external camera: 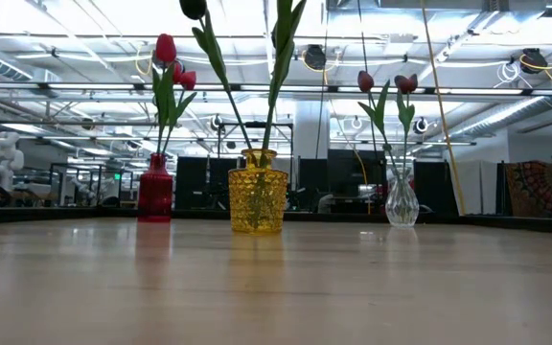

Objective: Sort flowers into vase by color
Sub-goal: Put the dark red flower into the transparent vase

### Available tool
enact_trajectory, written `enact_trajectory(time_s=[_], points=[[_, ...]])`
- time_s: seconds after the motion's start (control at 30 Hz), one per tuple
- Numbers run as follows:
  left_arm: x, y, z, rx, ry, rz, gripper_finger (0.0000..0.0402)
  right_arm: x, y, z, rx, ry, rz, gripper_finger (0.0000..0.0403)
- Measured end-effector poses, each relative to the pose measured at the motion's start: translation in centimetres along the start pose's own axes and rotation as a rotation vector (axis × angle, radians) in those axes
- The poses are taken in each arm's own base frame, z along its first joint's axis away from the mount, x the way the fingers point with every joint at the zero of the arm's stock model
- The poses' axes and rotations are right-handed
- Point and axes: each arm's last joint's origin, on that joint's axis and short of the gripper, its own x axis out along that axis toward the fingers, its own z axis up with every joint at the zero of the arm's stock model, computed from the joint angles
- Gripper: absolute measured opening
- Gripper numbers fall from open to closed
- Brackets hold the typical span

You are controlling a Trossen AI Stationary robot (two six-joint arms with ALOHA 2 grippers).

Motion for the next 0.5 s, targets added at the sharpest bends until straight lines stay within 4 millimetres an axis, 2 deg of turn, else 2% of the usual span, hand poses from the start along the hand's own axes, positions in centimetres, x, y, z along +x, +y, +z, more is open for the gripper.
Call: enact_trajectory(time_s=[0.07,0.23,0.4,0.5], points=[[0.1,0.2,0.1,-0.003,-0.009,0.017,0.0187,0.0,0.0,0.0,0.0,0.0,0.0,0.0002],[1.4,1.9,-0.5,-0.144,-0.005,-0.012,0.0187,0.0,0.1,0.0,-0.011,-0.003,0.023,0.0002],[2.6,3.4,-0.9,-0.243,-0.008,-0.124,0.0186,0.0,0.2,0.0,-0.014,-0.012,0.078,0.0002],[2.9,3.7,-1.1,-0.241,-0.009,-0.197,0.0186,0.0,0.2,0.0,-0.025,-0.008,0.078,0.0002]])
